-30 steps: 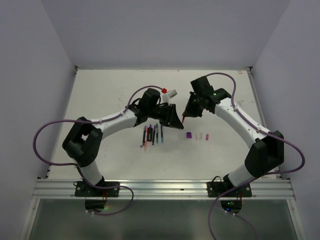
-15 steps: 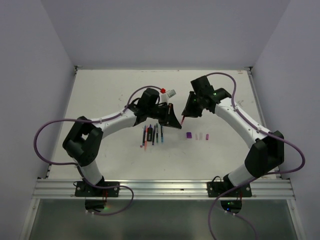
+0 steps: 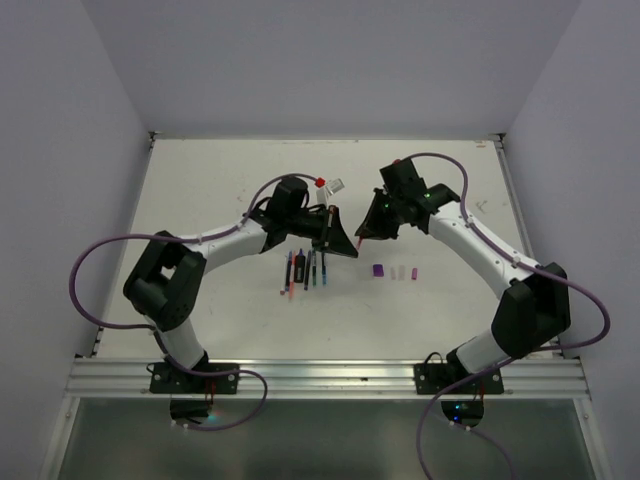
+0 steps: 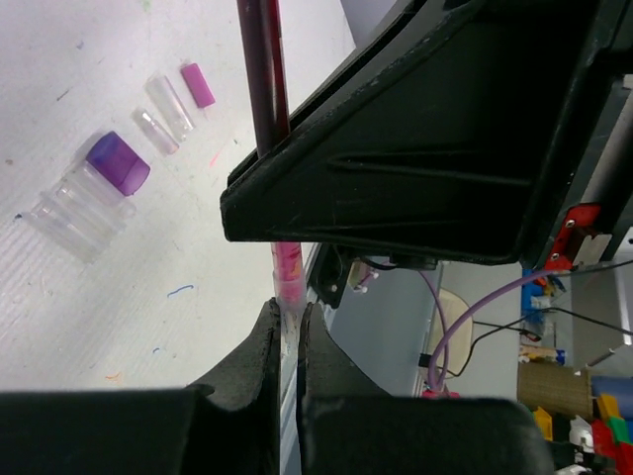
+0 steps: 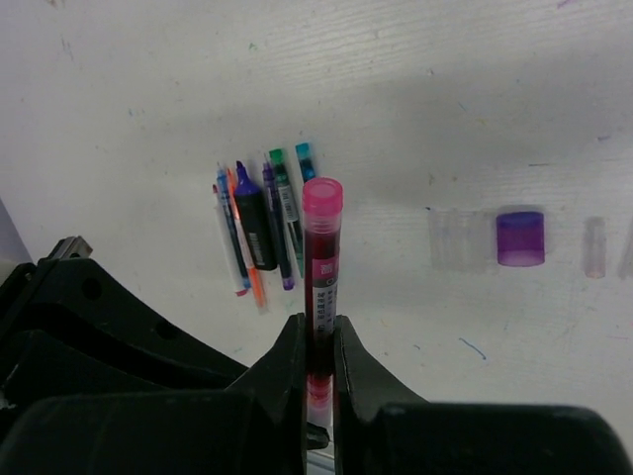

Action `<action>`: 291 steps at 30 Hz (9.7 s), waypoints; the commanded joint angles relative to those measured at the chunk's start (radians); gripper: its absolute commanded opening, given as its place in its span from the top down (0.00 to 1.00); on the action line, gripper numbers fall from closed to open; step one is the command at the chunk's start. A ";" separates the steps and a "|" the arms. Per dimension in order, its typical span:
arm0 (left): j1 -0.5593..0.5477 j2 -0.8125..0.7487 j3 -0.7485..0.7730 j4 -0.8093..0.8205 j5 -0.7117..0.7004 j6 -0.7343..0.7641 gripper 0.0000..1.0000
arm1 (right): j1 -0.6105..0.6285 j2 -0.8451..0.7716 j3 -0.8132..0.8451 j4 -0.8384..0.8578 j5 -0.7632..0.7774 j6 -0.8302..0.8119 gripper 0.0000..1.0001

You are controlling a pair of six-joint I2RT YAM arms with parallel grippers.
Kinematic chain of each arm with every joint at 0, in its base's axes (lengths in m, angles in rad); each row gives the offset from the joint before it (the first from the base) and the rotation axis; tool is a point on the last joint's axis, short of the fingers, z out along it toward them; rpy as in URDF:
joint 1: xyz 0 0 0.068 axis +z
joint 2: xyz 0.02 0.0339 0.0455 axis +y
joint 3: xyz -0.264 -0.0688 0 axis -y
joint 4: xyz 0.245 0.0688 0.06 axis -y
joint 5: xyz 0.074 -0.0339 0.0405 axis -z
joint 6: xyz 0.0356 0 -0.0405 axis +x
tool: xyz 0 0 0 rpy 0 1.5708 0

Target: Open the pen caps

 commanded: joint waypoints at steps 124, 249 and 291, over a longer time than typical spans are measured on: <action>-0.047 0.209 0.039 -0.013 -0.194 -0.033 1.00 | -0.409 0.089 0.131 -0.172 -0.098 -0.313 0.65; 0.107 0.027 0.124 -0.117 -0.137 0.091 0.39 | -0.246 0.365 0.240 0.010 0.272 -0.049 1.00; 0.036 0.021 0.109 -0.027 -0.016 0.027 1.00 | 0.050 0.034 0.103 0.056 0.172 0.015 0.88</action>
